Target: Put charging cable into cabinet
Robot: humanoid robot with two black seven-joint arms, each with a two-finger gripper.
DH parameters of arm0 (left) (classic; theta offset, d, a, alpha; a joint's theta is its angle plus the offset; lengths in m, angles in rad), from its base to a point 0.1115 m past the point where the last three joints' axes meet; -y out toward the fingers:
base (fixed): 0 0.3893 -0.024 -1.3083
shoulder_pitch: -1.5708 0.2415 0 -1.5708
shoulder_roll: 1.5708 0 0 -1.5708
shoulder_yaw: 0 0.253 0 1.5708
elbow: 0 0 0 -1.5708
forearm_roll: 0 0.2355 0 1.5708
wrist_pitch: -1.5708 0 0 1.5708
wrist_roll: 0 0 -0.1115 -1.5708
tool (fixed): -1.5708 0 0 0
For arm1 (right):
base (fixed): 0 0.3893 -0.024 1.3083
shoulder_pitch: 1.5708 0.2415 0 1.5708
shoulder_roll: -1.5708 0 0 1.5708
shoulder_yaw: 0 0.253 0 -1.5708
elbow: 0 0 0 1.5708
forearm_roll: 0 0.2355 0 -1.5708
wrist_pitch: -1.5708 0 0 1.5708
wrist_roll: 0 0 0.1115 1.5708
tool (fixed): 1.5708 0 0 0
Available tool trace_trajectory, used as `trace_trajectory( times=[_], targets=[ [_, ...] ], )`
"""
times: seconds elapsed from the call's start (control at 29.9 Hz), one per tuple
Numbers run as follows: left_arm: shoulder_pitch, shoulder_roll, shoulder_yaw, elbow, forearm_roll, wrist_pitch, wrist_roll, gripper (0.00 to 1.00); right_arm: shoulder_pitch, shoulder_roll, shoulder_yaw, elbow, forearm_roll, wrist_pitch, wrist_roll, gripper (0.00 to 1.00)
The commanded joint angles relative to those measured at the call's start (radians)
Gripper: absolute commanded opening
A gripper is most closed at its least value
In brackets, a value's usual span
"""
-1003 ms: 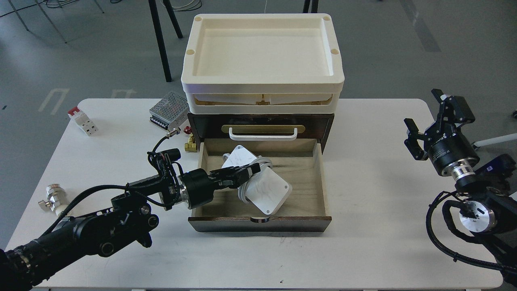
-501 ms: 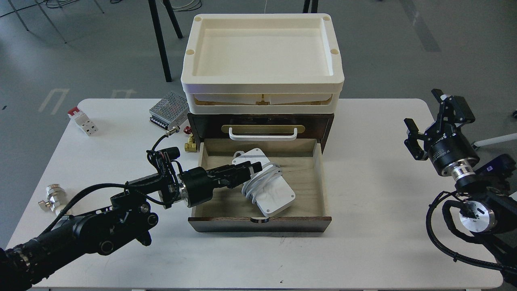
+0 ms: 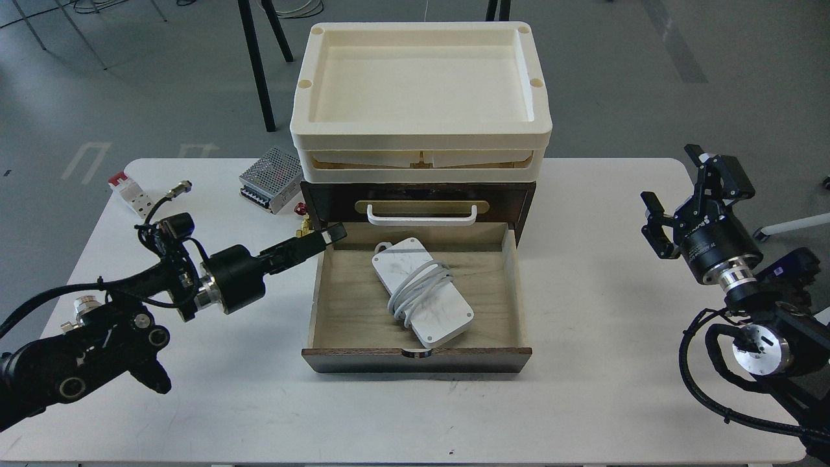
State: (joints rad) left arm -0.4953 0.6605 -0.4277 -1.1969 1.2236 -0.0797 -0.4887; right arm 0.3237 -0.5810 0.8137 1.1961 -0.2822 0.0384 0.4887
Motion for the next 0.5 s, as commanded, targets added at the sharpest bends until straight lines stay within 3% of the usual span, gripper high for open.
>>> trace_trajectory(
  times=[0.0,0.27,0.47],
  targets=[
    [0.044,0.074,-0.003,-0.006,-0.134,0.001,0.000,0.62,0.002,0.015,-0.002,0.000,0.000,0.001,0.000,0.99],
    [0.089,0.094,-0.020,0.033,-0.608,0.009,0.000,0.69,-0.002,0.033,0.015,-0.006,0.000,0.006,0.000,0.99],
    [0.090,0.082,-0.060,0.045,-0.785,0.011,0.000,0.71,0.005,0.053,0.024,-0.012,0.000,0.001,0.000,0.99]
  ],
)
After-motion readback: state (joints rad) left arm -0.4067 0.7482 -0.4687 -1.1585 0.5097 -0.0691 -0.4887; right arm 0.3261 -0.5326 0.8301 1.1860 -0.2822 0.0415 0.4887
